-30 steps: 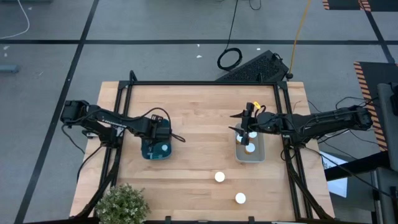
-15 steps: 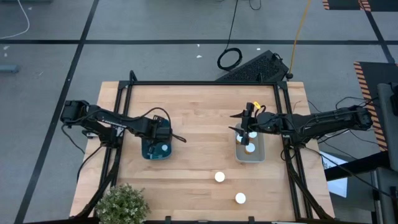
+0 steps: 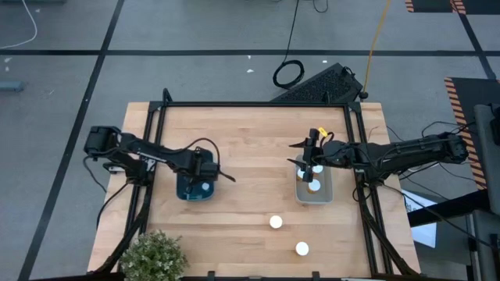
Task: Pick and place medicine bottles into bin by pill shape (circle, oval)
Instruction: Adjust the blue pill bottle
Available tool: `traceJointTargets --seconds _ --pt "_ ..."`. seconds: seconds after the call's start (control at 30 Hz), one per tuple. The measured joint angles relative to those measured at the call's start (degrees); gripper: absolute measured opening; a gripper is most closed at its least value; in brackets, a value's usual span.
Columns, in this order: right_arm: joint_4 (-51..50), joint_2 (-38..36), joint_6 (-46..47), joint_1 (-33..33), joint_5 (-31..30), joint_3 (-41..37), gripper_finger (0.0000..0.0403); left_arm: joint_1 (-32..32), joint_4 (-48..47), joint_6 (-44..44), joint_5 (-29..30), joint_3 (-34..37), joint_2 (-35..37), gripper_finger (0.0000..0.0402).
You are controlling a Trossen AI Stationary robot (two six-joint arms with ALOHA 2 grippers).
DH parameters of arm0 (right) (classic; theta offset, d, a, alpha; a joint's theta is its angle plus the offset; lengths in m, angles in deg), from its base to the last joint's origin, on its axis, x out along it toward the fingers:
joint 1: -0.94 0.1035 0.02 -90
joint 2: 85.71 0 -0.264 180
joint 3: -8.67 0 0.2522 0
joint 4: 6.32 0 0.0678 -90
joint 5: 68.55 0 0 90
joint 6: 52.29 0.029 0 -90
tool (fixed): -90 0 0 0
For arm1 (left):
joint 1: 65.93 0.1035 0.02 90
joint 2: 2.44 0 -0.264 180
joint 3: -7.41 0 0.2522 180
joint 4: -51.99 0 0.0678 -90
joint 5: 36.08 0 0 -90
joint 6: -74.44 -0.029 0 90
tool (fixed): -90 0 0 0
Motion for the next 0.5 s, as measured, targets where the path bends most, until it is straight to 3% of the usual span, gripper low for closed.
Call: traceJointTargets --seconds 0.3,0.5 --pt "0.06 0.01 -0.04 0.00 0.00 -0.01 0.0215 -0.01 0.17 -0.62 0.04 -0.13 -2.81 0.0164" --pt "0.07 0.01 -0.04 0.00 0.00 0.00 0.0215 -0.04 -0.02 -0.11 0.12 -0.11 -2.78 0.0126"
